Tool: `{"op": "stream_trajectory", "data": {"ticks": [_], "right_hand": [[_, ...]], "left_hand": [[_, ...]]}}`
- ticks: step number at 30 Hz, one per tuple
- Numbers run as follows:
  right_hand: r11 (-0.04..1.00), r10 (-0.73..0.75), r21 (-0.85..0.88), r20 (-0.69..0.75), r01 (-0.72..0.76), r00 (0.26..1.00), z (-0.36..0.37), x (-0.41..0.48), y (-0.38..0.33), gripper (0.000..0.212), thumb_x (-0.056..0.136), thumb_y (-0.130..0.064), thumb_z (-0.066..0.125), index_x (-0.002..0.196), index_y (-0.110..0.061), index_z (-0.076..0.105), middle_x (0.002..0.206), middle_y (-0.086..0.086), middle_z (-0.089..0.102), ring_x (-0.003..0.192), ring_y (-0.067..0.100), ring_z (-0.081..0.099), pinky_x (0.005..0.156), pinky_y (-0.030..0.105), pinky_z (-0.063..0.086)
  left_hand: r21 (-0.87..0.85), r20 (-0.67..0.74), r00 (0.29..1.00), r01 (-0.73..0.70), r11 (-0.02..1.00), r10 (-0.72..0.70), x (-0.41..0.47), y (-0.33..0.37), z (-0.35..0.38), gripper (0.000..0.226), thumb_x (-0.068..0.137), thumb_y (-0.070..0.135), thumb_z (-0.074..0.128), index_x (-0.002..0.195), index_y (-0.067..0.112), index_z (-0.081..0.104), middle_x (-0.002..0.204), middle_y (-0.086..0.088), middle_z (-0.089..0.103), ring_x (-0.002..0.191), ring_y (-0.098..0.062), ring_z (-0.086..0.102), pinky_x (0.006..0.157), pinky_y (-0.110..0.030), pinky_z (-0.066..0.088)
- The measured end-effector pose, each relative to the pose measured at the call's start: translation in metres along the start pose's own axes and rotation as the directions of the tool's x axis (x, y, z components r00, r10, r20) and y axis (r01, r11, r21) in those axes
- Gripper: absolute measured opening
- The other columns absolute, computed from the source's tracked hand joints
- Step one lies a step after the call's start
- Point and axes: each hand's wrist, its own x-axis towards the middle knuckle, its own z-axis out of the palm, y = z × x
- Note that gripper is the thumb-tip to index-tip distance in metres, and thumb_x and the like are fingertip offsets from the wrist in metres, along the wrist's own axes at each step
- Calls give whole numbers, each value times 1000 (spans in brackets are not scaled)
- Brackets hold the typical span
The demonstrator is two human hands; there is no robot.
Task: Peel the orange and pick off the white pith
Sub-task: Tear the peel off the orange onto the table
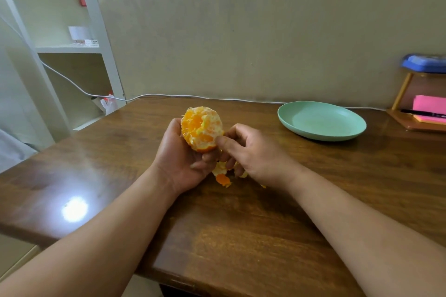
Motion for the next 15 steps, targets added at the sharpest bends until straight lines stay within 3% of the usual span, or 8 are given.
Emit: {"op": "stream_trajectory", "data": {"ticks": [3, 8, 15], "right_hand": [[998, 12, -57, 21, -11, 1000, -2, -2, -2, 24, 107, -48, 57, 111, -25, 64, 95, -1, 76, 80, 17, 74, 72, 42, 65], [990, 17, -139, -12, -18, 1000, -1, -2, -3, 21, 105, -44, 55, 111, -26, 66, 96, -1, 73, 89, 20, 71, 83, 51, 62], [996, 86, 14, -35, -86, 996, 6, 3, -1, 20, 109, -37, 51, 105, -28, 69, 85, -3, 74, 73, 10, 68, 70, 35, 57]], "left_hand": [[72, -21, 1000, -21, 997, 22, 0, 0, 3, 55, 100, 53, 35, 97, 8, 65, 83, -15, 60, 47, -21, 46, 40, -21, 14], [184, -72, 996, -35, 982, 49, -1, -5, 9, 59, 101, 55, 35, 92, 5, 67, 77, -15, 58, 43, -21, 46, 38, -20, 19], [189, -107, 992, -51, 981, 73, 0, -6, 8, 66, 103, 59, 32, 95, 4, 67, 75, -17, 55, 45, -22, 45, 35, -21, 24]]}}
